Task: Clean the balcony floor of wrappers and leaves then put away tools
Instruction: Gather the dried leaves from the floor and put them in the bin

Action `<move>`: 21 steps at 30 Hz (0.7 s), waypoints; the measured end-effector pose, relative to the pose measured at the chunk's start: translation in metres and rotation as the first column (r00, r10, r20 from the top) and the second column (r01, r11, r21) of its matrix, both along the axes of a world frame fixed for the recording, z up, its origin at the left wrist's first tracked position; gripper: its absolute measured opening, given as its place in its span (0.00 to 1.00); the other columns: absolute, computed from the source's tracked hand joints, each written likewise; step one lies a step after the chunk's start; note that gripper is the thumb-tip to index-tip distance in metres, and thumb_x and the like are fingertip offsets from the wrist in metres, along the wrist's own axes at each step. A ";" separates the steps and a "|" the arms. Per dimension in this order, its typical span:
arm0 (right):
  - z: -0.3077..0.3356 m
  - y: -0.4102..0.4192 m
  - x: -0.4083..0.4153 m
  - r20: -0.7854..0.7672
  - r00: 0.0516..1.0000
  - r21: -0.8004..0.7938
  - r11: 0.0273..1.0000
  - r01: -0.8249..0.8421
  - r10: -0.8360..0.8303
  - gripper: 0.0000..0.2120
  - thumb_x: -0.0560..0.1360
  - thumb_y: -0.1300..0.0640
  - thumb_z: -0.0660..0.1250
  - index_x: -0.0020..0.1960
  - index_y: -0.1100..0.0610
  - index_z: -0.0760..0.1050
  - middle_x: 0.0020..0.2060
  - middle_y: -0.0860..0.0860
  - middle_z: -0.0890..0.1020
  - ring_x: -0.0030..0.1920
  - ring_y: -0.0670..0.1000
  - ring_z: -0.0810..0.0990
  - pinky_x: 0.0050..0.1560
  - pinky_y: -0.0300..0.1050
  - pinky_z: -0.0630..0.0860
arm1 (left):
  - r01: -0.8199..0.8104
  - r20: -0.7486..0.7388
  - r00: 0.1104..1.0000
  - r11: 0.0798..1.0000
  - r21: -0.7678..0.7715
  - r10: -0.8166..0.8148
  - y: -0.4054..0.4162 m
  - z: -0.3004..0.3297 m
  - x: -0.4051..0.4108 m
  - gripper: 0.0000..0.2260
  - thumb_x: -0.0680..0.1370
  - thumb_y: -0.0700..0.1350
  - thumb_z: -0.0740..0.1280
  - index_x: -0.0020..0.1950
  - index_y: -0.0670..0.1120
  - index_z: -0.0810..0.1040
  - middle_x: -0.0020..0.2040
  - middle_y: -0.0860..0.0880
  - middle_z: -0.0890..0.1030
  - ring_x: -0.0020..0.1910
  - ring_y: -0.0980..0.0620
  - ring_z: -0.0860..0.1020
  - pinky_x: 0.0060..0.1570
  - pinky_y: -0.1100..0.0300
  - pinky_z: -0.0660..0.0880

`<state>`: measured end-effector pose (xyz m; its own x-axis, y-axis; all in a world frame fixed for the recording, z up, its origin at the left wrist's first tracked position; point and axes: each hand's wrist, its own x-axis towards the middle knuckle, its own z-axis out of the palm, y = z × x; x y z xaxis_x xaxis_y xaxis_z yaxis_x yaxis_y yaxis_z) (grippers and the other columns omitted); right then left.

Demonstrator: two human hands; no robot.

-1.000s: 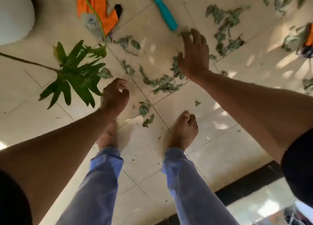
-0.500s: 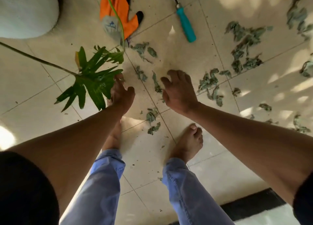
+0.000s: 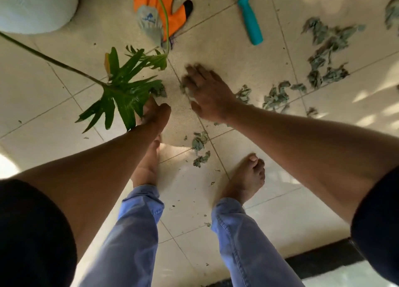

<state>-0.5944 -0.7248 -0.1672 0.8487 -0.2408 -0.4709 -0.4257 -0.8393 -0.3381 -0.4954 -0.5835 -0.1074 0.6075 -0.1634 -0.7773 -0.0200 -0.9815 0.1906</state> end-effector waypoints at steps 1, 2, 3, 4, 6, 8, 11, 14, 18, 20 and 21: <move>0.002 0.009 -0.016 -0.006 1.000 0.016 1.000 -0.020 0.020 0.34 0.81 0.47 0.60 0.83 0.57 0.54 0.83 0.59 0.51 0.82 0.62 0.50 0.80 0.61 0.56 | 0.034 -0.017 0.999 0.999 0.017 -0.034 0.001 0.002 -0.005 0.22 0.85 0.41 0.60 0.79 0.38 0.63 0.78 0.41 0.65 0.77 0.40 0.61 0.62 0.75 0.53; 0.005 0.018 -0.033 -0.015 0.999 0.027 0.999 -0.031 0.031 0.34 0.81 0.47 0.60 0.83 0.58 0.54 0.83 0.59 0.51 0.82 0.62 0.50 0.80 0.61 0.57 | 0.051 0.022 0.998 0.998 0.020 -0.052 0.002 0.002 -0.009 0.23 0.83 0.38 0.63 0.78 0.37 0.65 0.77 0.40 0.65 0.76 0.39 0.62 0.61 0.74 0.54; 0.007 0.025 -0.049 -0.032 0.999 0.035 0.999 -0.035 0.036 0.34 0.81 0.48 0.60 0.82 0.58 0.55 0.83 0.60 0.51 0.82 0.62 0.50 0.79 0.61 0.58 | 0.087 0.061 0.994 0.996 0.003 -0.087 0.001 -0.002 -0.010 0.26 0.81 0.38 0.67 0.77 0.39 0.66 0.76 0.41 0.66 0.74 0.38 0.64 0.64 0.66 0.57; 0.009 0.032 -0.064 -0.053 0.998 0.042 0.999 -0.033 0.035 0.33 0.81 0.48 0.60 0.82 0.60 0.55 0.82 0.60 0.51 0.82 0.62 0.51 0.79 0.61 0.58 | 0.136 0.076 0.988 0.989 -0.052 -0.132 -0.010 -0.002 -0.012 0.29 0.76 0.38 0.70 0.77 0.42 0.66 0.74 0.41 0.67 0.71 0.37 0.66 0.64 0.58 0.62; 0.013 0.041 -0.091 -0.083 0.996 0.031 0.999 -0.015 0.017 0.32 0.81 0.50 0.61 0.80 0.61 0.60 0.81 0.61 0.56 0.81 0.62 0.56 0.79 0.61 0.59 | 0.235 0.050 0.972 0.967 -0.101 -0.231 -0.022 -0.015 -0.018 0.31 0.72 0.38 0.68 0.75 0.45 0.67 0.70 0.41 0.67 0.65 0.39 0.69 0.58 0.53 0.67; 0.018 0.045 -0.108 -0.079 0.997 -0.015 1.000 0.024 -0.025 0.29 0.79 0.52 0.64 0.77 0.61 0.67 0.78 0.62 0.64 0.77 0.63 0.63 0.78 0.61 0.62 | 0.285 -0.001 0.958 0.952 -0.114 -0.287 -0.027 -0.018 -0.029 0.30 0.71 0.36 0.67 0.74 0.45 0.68 0.68 0.42 0.67 0.63 0.41 0.70 0.55 0.55 0.67; 0.021 0.041 -0.112 -0.027 0.995 -0.080 0.993 0.092 -0.094 0.26 0.76 0.55 0.66 0.73 0.61 0.71 0.73 0.63 0.69 0.73 0.65 0.67 0.74 0.64 0.66 | 0.326 -0.043 0.940 0.930 -0.172 -0.338 -0.018 -0.016 -0.047 0.29 0.72 0.36 0.65 0.73 0.49 0.69 0.67 0.46 0.68 0.63 0.44 0.71 0.58 0.51 0.71; 0.022 0.034 -0.090 0.014 0.995 -0.074 0.992 0.104 -0.103 0.29 0.77 0.54 0.66 0.77 0.59 0.66 0.77 0.62 0.64 0.76 0.64 0.64 0.76 0.64 0.63 | 0.276 -0.036 0.957 0.945 -0.177 -0.287 -0.014 -0.017 -0.042 0.26 0.71 0.36 0.64 0.69 0.50 0.72 0.64 0.47 0.70 0.61 0.44 0.72 0.57 0.49 0.72; 0.011 0.027 -0.045 0.032 0.999 -0.044 0.999 0.015 -0.014 0.35 0.77 0.52 0.66 0.81 0.56 0.60 0.82 0.60 0.54 0.81 0.63 0.56 0.78 0.63 0.60 | 0.203 0.000 0.979 0.972 -0.117 -0.204 -0.002 -0.013 -0.029 0.23 0.71 0.37 0.62 0.65 0.51 0.73 0.60 0.49 0.72 0.60 0.45 0.73 0.58 0.46 0.71; 0.004 0.027 -0.029 0.021 0.999 -0.048 0.999 -0.024 0.025 0.35 0.77 0.51 0.66 0.81 0.55 0.59 0.83 0.59 0.52 0.81 0.62 0.54 0.78 0.62 0.59 | 0.170 0.012 0.985 0.981 -0.089 -0.170 0.004 -0.013 -0.020 0.23 0.72 0.36 0.62 0.65 0.52 0.74 0.61 0.50 0.72 0.59 0.48 0.73 0.55 0.51 0.68; 0.001 0.028 -0.026 0.009 1.000 -0.044 0.999 -0.029 0.029 0.35 0.77 0.50 0.66 0.81 0.55 0.59 0.83 0.59 0.52 0.81 0.62 0.54 0.78 0.62 0.58 | 0.159 0.011 0.987 0.984 -0.075 -0.159 0.006 -0.012 -0.016 0.23 0.72 0.36 0.61 0.65 0.52 0.74 0.61 0.50 0.73 0.59 0.50 0.72 0.54 0.53 0.65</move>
<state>-0.6205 -0.6969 -0.1658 0.8603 -0.2359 -0.4519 -0.3976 -0.8654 -0.3051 -0.5113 -0.5773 -0.1194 0.5725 -0.3162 -0.7564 -0.1758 -0.9485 0.2634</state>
